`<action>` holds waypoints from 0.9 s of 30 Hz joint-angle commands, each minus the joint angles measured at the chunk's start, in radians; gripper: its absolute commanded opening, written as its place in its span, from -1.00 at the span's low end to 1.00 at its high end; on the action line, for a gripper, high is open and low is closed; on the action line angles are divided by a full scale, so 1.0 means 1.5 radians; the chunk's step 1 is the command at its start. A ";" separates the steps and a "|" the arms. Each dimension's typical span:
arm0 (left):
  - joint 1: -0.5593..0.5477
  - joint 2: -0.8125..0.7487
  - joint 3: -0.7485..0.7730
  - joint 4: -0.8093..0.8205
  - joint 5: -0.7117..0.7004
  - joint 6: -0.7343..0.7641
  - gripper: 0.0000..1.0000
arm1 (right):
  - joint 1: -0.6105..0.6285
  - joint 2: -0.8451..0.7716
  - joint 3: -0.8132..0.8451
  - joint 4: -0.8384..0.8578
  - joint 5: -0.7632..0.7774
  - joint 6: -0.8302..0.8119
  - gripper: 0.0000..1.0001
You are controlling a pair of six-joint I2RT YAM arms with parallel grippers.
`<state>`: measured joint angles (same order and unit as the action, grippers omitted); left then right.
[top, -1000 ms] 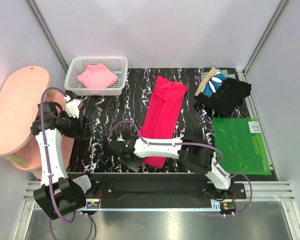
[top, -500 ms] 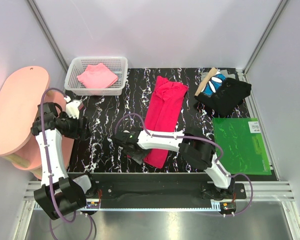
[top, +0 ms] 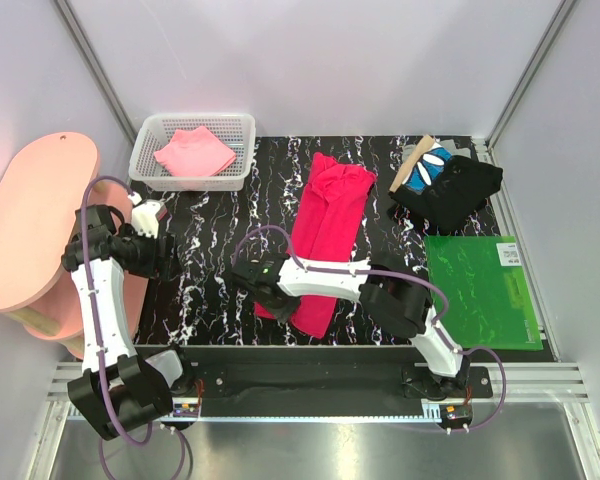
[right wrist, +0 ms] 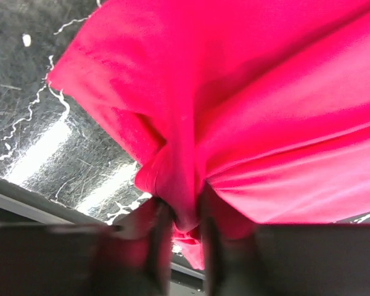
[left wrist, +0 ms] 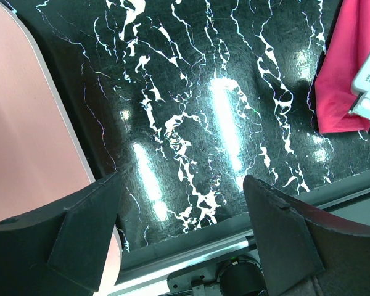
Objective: Fold and stack the t-shirts
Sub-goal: Grab the bottom of the folded rectangular tshirt with right arm
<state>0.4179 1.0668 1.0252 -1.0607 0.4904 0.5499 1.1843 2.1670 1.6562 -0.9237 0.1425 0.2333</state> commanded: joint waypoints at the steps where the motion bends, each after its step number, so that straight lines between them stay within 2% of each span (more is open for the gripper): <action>1: 0.006 0.000 0.008 0.014 0.010 0.006 0.68 | -0.006 0.046 -0.025 0.041 -0.025 0.020 -0.59; 11: 0.008 -0.014 0.007 0.014 0.006 0.013 0.68 | 0.005 0.031 0.030 -0.021 -0.113 0.014 -0.72; 19: 0.012 -0.029 0.006 0.012 0.012 0.020 0.68 | 0.084 -0.025 0.092 -0.103 -0.159 0.013 -0.67; 27: 0.013 -0.033 0.012 0.006 0.017 0.021 0.68 | 0.093 -0.081 0.109 -0.124 -0.141 0.019 -0.64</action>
<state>0.4297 1.0336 1.0252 -1.0611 0.4911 0.5655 1.3361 2.1391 1.7676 -1.0718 -0.0734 0.2516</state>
